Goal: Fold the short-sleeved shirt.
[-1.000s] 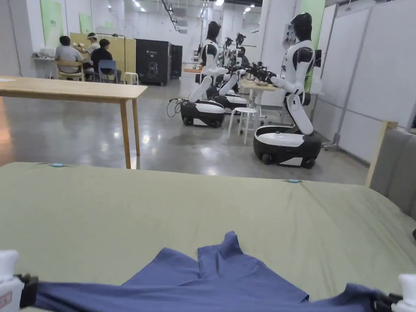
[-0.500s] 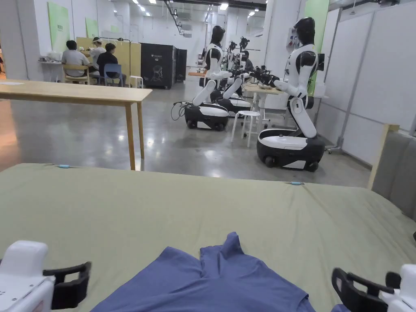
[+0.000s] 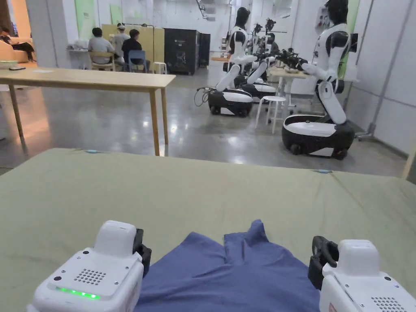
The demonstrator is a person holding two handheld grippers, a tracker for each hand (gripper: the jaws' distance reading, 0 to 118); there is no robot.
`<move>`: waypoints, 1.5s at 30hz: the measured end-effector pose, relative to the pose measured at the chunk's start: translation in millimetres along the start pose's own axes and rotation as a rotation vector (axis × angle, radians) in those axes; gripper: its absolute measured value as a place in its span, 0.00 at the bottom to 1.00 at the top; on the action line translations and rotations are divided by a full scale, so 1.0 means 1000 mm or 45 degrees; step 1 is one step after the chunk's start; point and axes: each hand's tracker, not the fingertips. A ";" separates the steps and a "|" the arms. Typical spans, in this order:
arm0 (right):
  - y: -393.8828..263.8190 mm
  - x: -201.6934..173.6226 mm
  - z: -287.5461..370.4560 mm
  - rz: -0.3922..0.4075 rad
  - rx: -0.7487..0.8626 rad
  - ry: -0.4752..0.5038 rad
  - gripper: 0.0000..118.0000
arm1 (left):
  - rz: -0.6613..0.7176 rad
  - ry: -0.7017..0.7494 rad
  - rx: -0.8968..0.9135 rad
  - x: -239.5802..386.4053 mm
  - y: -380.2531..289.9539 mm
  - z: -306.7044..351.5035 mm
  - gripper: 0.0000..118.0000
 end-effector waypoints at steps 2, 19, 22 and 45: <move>0.000 -0.008 -0.002 0.048 0.012 -0.044 0.00 | 0.036 0.051 -0.098 -0.024 -0.006 -0.002 0.00; -0.044 -0.026 -0.031 0.006 -0.308 0.075 0.01 | 0.231 0.054 -0.684 -0.171 -0.107 -0.043 0.97; -0.045 -0.022 -0.035 0.015 -0.327 0.058 0.01 | 0.197 0.033 -0.764 -0.167 -0.129 -0.074 0.90; -0.033 0.038 -0.137 0.063 -0.494 0.008 0.01 | 0.067 -0.053 -0.525 -0.116 -0.076 -0.040 0.00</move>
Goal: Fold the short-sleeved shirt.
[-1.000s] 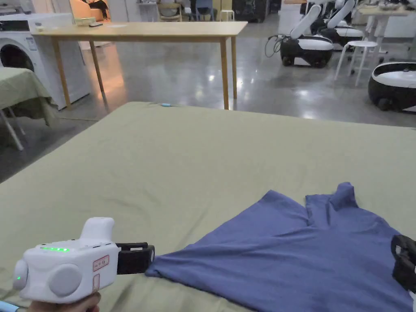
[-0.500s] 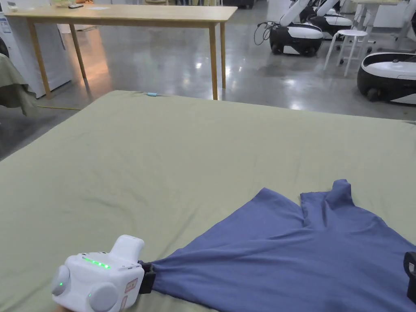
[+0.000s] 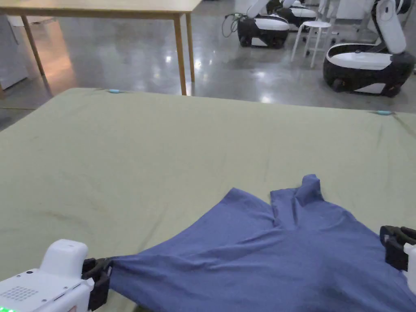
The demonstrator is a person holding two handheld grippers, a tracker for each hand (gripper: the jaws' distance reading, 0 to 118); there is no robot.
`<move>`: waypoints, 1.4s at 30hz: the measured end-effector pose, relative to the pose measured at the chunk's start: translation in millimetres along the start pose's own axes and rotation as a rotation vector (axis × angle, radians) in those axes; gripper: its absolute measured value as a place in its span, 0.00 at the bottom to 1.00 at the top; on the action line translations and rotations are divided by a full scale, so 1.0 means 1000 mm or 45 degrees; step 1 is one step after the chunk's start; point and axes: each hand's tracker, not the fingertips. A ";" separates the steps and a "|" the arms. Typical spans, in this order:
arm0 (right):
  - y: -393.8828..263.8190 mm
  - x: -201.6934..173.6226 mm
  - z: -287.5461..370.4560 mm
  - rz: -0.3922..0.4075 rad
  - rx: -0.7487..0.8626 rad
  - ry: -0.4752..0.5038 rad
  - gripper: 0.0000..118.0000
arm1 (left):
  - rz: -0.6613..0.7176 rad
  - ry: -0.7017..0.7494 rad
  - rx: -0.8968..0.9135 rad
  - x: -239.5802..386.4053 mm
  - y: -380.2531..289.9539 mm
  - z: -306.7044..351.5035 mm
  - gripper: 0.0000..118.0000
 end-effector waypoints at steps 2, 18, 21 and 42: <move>0.015 0.010 -0.034 0.018 -0.066 -0.007 0.07 | 0.030 -0.011 0.013 0.001 0.000 0.000 0.00; 0.017 0.034 -0.247 0.157 -0.550 0.004 0.87 | 0.063 0.003 -0.068 0.002 0.004 -0.020 0.00; 0.026 0.032 -0.229 0.039 -0.511 0.073 0.36 | 0.039 0.011 -0.074 0.004 0.008 -0.023 0.00; 0.272 0.075 0.071 0.048 0.209 0.064 0.04 | -0.039 0.047 0.302 0.011 0.241 0.004 0.00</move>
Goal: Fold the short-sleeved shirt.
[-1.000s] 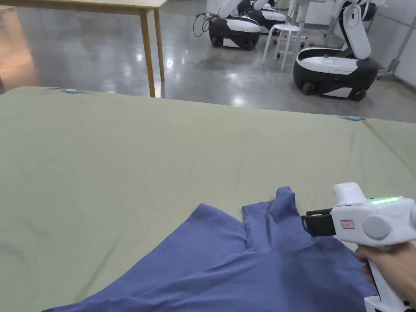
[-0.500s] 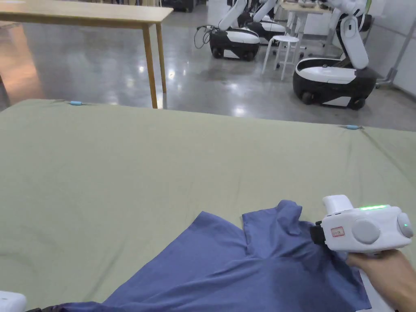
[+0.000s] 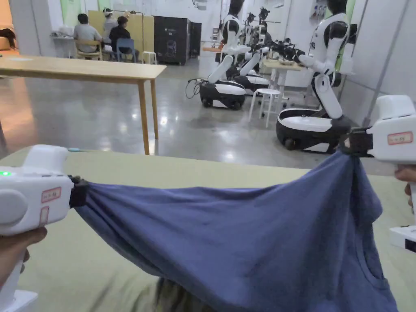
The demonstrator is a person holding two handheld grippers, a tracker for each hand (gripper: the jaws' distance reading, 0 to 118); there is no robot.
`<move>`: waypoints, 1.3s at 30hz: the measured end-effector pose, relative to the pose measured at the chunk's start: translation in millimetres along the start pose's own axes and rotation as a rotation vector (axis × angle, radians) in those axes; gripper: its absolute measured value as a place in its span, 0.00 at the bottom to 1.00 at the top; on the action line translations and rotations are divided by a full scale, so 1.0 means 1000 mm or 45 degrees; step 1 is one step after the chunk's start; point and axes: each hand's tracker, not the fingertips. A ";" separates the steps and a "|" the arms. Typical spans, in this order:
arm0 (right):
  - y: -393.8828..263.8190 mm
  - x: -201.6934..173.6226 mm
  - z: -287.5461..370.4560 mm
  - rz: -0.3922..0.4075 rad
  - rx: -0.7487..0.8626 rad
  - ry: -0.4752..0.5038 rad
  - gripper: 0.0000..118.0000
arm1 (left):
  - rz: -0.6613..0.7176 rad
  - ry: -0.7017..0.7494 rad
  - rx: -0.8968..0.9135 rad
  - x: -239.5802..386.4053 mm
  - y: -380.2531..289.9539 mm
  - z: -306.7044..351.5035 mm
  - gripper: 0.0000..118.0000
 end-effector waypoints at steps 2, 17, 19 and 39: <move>0.033 0.013 0.016 0.019 0.068 -0.027 0.04 | -0.035 0.029 0.023 0.003 0.035 -0.006 0.00; 0.197 0.074 0.049 -0.125 0.504 -0.103 0.04 | -0.102 0.233 0.373 0.013 0.278 -0.011 0.00; 0.203 0.074 0.048 -0.139 0.532 -0.101 0.04 | -0.122 0.251 0.398 0.016 0.290 -0.008 0.00; 0.049 0.068 -0.065 -0.189 0.248 -0.210 0.04 | -0.038 0.198 0.181 0.039 0.141 -0.111 0.00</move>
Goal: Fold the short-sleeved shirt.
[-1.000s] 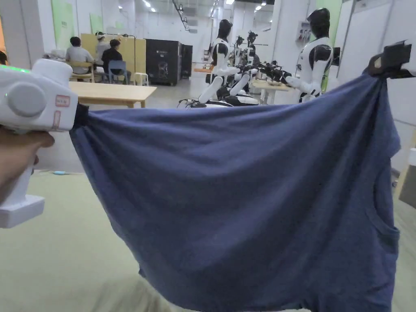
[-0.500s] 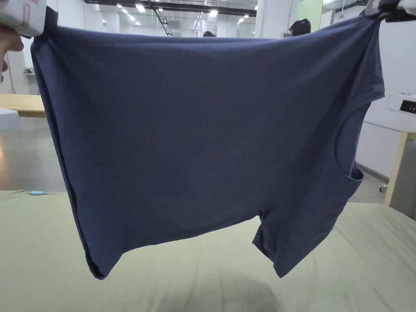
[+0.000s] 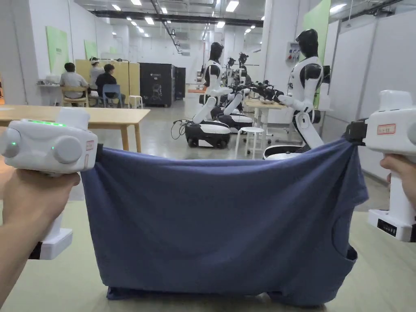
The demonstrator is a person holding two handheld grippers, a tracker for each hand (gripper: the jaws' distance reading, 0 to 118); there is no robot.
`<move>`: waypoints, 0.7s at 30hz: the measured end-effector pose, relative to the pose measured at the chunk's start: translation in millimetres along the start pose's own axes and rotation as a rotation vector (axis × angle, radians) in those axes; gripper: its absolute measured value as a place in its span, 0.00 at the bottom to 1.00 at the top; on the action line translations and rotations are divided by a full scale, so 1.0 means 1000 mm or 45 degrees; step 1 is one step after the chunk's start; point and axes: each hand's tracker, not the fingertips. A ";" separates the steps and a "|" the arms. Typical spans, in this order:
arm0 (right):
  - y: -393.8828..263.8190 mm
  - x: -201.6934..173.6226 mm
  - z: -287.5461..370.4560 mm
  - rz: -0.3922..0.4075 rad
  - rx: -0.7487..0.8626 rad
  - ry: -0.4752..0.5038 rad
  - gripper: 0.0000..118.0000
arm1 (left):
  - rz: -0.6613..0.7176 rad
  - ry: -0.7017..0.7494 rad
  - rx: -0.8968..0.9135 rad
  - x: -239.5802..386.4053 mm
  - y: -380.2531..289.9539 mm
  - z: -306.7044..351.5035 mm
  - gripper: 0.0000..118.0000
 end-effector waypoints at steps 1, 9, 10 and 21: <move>-0.002 -0.001 0.008 0.001 -0.001 -0.003 0.04 | -0.009 0.001 0.002 0.001 -0.001 0.005 0.00; -0.080 -0.012 0.103 -0.086 -0.170 -0.058 0.04 | 0.082 -0.107 -0.141 0.006 -0.065 0.101 0.00; -0.098 -0.013 0.115 -0.099 -0.204 -0.056 0.04 | 0.085 -0.110 -0.154 0.008 -0.078 0.112 0.00; -0.316 -0.031 0.223 0.068 -0.666 0.023 0.04 | 0.049 -0.082 -0.659 0.005 -0.300 0.208 0.00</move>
